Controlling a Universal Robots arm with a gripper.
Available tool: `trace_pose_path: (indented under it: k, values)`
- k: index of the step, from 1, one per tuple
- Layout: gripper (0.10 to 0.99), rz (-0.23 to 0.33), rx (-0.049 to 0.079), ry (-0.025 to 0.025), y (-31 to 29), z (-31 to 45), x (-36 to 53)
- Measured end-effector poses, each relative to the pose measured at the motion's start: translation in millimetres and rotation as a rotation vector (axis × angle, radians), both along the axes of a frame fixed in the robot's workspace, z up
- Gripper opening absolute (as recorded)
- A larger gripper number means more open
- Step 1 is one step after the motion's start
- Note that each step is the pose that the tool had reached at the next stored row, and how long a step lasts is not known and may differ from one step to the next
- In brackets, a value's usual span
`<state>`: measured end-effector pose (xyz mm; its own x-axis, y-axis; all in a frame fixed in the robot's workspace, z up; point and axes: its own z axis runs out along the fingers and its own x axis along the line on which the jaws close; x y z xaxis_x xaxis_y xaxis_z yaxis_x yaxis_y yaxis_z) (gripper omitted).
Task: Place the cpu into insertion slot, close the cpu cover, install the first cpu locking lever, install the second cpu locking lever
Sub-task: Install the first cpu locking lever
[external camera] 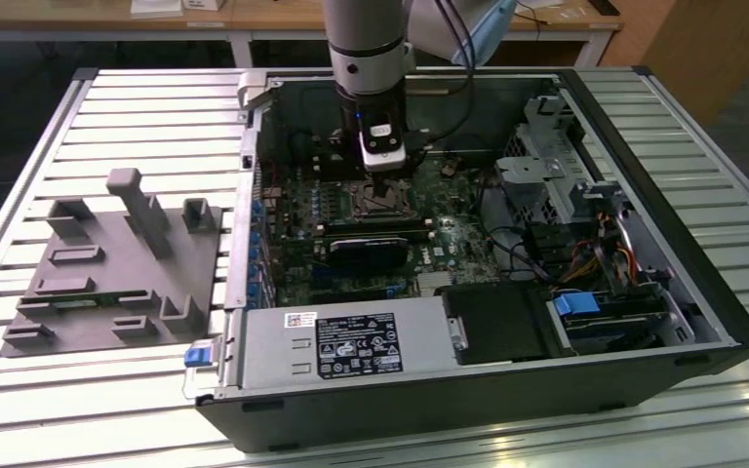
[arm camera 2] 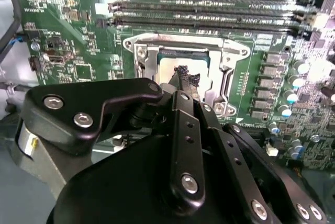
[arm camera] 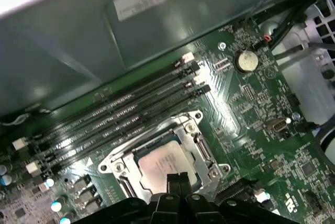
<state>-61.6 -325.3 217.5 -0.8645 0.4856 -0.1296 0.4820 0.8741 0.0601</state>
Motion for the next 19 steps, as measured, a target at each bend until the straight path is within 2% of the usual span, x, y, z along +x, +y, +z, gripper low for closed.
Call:
trace_pose_path:
  k: [6, 15, 17, 19]
  values:
    - [0.102, 0.011, 0.0, 0.0001, -3.7, 0.0, -0.3]
    - [0.102, 0.144, 0.0, 0.0003, -3.6, -0.2, -0.1]
    - [0.102, 0.154, -0.001, 0.0031, -3.7, -0.2, 0.8]
    - [0.102, 0.157, -0.009, 0.0096, -3.8, -0.1, 2.3]
